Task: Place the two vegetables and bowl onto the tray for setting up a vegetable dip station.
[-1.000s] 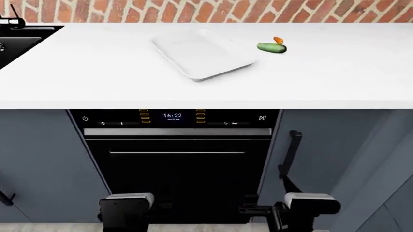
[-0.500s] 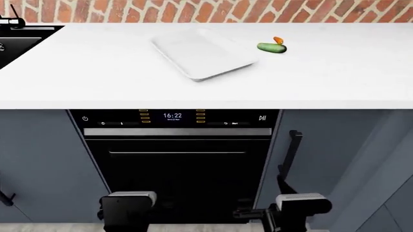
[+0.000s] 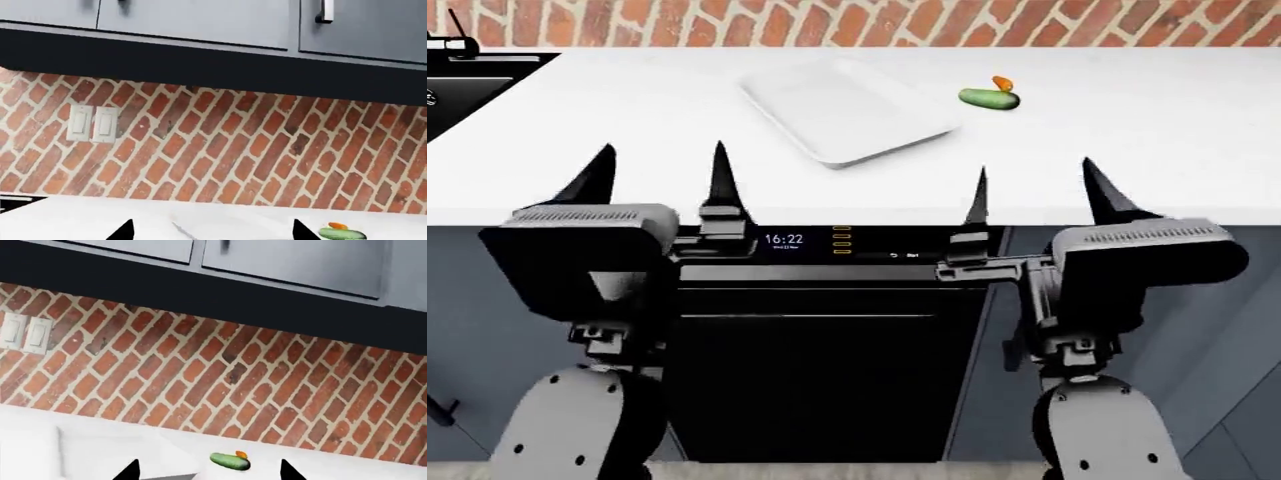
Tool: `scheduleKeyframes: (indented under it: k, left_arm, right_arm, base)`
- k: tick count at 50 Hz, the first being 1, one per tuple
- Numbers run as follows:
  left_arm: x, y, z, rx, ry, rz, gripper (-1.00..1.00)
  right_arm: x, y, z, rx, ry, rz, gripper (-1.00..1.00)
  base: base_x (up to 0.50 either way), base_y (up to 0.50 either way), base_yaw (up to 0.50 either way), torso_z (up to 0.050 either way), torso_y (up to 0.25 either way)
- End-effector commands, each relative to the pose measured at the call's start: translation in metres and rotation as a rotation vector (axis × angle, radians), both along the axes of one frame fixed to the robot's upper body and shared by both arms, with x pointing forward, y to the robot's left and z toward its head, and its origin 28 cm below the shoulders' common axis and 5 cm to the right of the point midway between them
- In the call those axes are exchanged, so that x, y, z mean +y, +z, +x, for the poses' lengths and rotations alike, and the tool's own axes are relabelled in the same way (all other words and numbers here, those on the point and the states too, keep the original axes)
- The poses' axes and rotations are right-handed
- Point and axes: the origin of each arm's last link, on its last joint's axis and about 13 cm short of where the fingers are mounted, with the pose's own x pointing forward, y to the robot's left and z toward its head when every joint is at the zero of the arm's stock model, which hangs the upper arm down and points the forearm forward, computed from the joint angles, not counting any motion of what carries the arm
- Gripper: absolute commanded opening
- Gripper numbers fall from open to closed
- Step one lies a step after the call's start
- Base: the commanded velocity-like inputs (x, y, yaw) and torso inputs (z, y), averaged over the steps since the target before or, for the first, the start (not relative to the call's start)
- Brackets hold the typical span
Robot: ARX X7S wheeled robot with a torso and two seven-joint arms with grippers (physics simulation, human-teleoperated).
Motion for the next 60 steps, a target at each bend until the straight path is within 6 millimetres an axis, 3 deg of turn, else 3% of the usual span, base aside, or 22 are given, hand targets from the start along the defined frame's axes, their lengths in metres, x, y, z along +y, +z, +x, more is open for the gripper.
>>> scheduleKeyframes:
  k: [1,10,39,41,42,44,45,47,51,60]
  left_arm:
    - [-0.001,0.104,-0.027,-0.410,-0.023,-0.069,1.00]
    - [0.004,0.102,-0.030,-0.444,-0.066,-0.072,1.00]
    - [0.005,0.103,-0.028,-0.370,-0.068,-0.073,1.00]
    - [0.003,0.101,-0.022,-0.298,-0.043,-0.056,1.00]
    - [0.003,0.100,-0.012,-0.178,-0.040,-0.092,1.00]
    - [0.006,0.105,0.009,-0.007,-0.014,-0.148,1.00]
    - [0.009,0.116,0.016,0.046,-0.082,-0.191,1.00]
    - [0.012,0.126,0.023,0.217,-0.076,-0.149,1.00]
    - [0.020,0.142,0.034,0.233,-0.118,-0.075,1.00]
    - [0.029,0.159,0.036,0.201,-0.093,-0.011,1.00]
  right_arm:
    - [-0.012,0.094,-0.034,-0.351,-0.118,-0.015,1.00]
    - [-0.016,0.094,-0.033,-0.366,-0.138,-0.011,1.00]
    - [-0.015,0.095,-0.035,-0.360,-0.135,0.004,1.00]
    - [-0.015,0.097,-0.034,-0.350,-0.134,0.006,1.00]
    - [-0.016,0.098,-0.030,-0.300,-0.112,-0.010,1.00]
    - [-0.020,0.106,-0.021,-0.218,-0.080,-0.044,1.00]
    - [-0.024,0.114,-0.016,-0.160,-0.058,-0.038,1.00]
    - [-0.027,0.122,-0.012,-0.088,-0.007,-0.024,1.00]
    - [-0.031,0.137,-0.007,0.085,0.086,-0.049,1.00]
    - [-0.041,0.152,-0.013,0.112,0.091,-0.130,1.00]
  base:
    - [0.00,0.00,0.00,0.000,0.000]
    - [0.00,0.00,0.00,0.003,0.000]
    - [0.00,0.00,0.00,0.050,0.021]
    - [0.00,0.00,0.00,0.050,0.006]
    - [0.00,0.00,0.00,0.045,0.039]
    - [0.00,0.00,0.00,0.000,0.000]
    - [0.00,0.00,0.00,0.000,0.000]
    - [0.00,0.00,0.00,0.000,0.000]
    - [0.00,0.00,0.00,0.000,0.000]
    - [0.01,0.00,0.00,0.000,0.000]
